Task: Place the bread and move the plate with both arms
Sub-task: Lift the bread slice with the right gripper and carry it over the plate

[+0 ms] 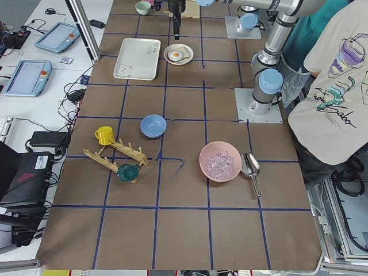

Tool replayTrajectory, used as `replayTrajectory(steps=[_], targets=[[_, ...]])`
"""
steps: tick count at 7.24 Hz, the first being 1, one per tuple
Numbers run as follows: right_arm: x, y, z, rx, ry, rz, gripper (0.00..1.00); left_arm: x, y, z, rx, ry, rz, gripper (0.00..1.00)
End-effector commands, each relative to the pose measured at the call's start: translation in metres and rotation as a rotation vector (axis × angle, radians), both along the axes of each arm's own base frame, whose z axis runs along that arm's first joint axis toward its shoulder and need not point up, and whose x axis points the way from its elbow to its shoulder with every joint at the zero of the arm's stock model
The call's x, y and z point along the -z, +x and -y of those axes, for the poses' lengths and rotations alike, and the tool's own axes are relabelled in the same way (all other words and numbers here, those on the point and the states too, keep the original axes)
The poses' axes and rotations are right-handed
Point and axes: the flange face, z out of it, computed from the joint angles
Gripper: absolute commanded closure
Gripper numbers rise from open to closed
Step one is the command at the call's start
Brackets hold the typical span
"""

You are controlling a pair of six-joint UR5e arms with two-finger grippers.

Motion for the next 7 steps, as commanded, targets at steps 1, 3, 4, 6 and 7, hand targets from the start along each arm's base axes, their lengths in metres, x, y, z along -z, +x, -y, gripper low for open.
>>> replayTrajectory(steps=[1,3,4,6,7], targets=[[-0.014,0.125,-0.009,-0.117,-0.072,0.071,1.0,0.0,0.0,0.0,0.0,0.0,0.0,0.0],[-0.008,0.216,-0.04,-0.058,-0.119,0.134,1.0,0.0,0.0,0.0,0.005,0.0,0.0,0.0],[0.001,0.246,-0.052,0.033,-0.139,0.172,1.0,0.0,0.001,0.0,0.003,0.0,0.0,0.0],[0.031,0.293,-0.073,0.085,-0.155,0.182,1.0,0.0,0.001,0.0,0.003,0.0,0.0,0.0],[0.04,0.298,-0.077,0.133,-0.143,0.183,1.0,0.0,0.001,0.0,0.003,0.0,0.0,0.0]])
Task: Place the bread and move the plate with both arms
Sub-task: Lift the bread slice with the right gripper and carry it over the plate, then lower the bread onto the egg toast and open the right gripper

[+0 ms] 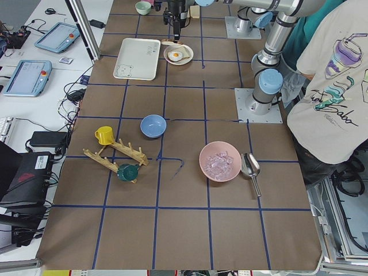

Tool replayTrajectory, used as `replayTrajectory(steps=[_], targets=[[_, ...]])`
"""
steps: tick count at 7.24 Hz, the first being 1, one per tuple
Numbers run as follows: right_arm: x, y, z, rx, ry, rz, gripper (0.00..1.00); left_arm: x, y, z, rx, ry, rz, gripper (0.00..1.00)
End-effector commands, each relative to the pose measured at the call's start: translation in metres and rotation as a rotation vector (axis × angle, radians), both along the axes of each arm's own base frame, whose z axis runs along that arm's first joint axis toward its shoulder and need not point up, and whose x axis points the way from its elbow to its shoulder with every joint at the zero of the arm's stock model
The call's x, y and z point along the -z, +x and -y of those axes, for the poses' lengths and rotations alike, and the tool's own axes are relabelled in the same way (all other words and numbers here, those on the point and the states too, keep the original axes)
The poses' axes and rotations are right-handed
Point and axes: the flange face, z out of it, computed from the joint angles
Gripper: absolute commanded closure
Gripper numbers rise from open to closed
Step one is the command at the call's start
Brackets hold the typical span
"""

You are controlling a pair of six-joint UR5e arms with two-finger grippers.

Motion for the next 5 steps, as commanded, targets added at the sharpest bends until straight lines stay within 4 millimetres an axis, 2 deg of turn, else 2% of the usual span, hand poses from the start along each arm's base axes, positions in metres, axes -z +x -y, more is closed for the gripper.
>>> replayTrajectory(steps=[1,3,5], targets=[[0.017,0.014,-0.01,0.033,0.016,-0.003,1.0,0.0,0.0,0.0,0.0,0.0,0.0,0.0],[0.012,0.007,-0.008,0.012,-0.005,-0.051,1.0,0.0,0.0,0.0,0.0,0.0,0.0,0.0],[0.016,0.001,-0.008,0.003,-0.01,-0.098,1.0,0.0,0.0,0.0,0.0,0.0,0.0,0.0]])
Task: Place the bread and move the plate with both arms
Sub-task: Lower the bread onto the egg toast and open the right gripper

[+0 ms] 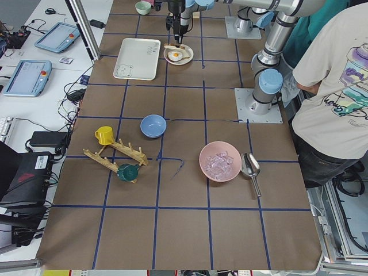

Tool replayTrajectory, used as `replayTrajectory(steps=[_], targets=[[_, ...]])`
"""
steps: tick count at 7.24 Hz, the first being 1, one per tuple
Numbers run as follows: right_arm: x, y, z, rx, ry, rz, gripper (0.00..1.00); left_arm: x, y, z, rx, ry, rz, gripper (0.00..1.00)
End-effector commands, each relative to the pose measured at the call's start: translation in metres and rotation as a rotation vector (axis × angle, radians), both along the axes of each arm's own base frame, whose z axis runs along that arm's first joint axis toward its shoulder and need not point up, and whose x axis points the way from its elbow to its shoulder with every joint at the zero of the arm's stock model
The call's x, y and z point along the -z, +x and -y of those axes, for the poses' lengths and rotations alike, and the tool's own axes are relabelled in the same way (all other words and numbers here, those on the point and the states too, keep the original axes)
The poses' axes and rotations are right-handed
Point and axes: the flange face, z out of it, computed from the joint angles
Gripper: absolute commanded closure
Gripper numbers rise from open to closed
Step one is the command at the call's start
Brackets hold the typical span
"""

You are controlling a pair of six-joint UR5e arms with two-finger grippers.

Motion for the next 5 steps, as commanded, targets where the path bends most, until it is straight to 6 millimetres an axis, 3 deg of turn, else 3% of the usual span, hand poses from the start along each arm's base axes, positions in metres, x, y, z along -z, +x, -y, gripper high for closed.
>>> replayTrajectory(steps=[1,4,5], targets=[[0.009,-0.006,-0.005,0.007,0.013,-0.032,1.0,0.0,0.0,0.0,0.0,0.0,0.0,0.0],[0.018,-0.008,-0.01,0.008,0.031,-0.034,1.0,0.0,0.0,0.0,0.0,0.0,0.0,0.0],[0.021,-0.007,-0.01,0.026,0.036,-0.027,0.86,0.0,0.0,0.0,0.0,0.0,0.0,0.0]])
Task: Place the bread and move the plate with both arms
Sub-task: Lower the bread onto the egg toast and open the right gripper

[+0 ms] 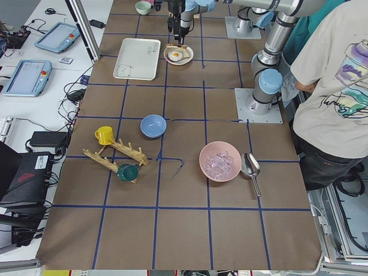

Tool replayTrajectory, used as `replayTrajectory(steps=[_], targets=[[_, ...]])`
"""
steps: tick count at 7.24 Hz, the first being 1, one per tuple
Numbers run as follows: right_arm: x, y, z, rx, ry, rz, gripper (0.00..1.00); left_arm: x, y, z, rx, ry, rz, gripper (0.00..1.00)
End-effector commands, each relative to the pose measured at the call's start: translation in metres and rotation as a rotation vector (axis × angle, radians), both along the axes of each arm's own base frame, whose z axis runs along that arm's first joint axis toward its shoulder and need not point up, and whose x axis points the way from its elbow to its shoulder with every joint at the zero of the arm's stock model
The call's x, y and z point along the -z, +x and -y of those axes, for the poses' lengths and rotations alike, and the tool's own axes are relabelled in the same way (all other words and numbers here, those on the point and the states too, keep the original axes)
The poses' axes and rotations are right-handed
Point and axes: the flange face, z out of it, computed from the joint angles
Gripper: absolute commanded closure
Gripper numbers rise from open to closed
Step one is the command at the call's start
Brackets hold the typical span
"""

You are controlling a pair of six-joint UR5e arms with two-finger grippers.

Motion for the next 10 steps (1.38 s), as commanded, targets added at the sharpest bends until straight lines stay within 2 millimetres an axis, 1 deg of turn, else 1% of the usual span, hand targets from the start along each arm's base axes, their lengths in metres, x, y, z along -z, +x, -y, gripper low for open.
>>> replayTrajectory(steps=[1,2,3,5,6,7,8,9,10], targets=[[0.002,0.002,-0.003,0.062,0.004,0.028,0.76,0.0,0.0,0.0,0.0,0.0,0.0,0.0],[0.006,0.002,-0.004,0.066,0.011,0.026,0.65,0.0,0.0,0.0,0.0,0.0,0.0,0.0],[0.007,0.003,-0.006,0.069,0.026,0.044,0.52,0.0,0.0,0.0,0.0,0.0,0.0,0.0],[0.003,0.007,-0.008,0.101,0.032,0.084,0.4,0.0,0.0,0.0,0.0,0.0,0.0,0.0],[-0.003,0.006,-0.004,0.105,0.022,0.096,0.34,0.0,0.0,0.0,0.0,0.0,0.0,0.0],[-0.016,-0.005,0.011,0.117,0.008,0.116,0.27,0.0,0.0,0.0,0.0,0.0,0.0,0.0],[-0.039,-0.025,0.04,0.108,0.014,0.183,0.2,0.0,0.001,0.0,-0.002,0.0,-0.002,0.0],[-0.067,-0.065,0.069,0.063,0.074,0.203,0.18,0.0,0.006,0.004,-0.009,0.0,-0.003,0.0],[-0.104,-0.112,0.1,-0.026,0.091,0.213,0.0,0.015,0.003,0.013,-0.012,0.03,-0.029,0.0]])
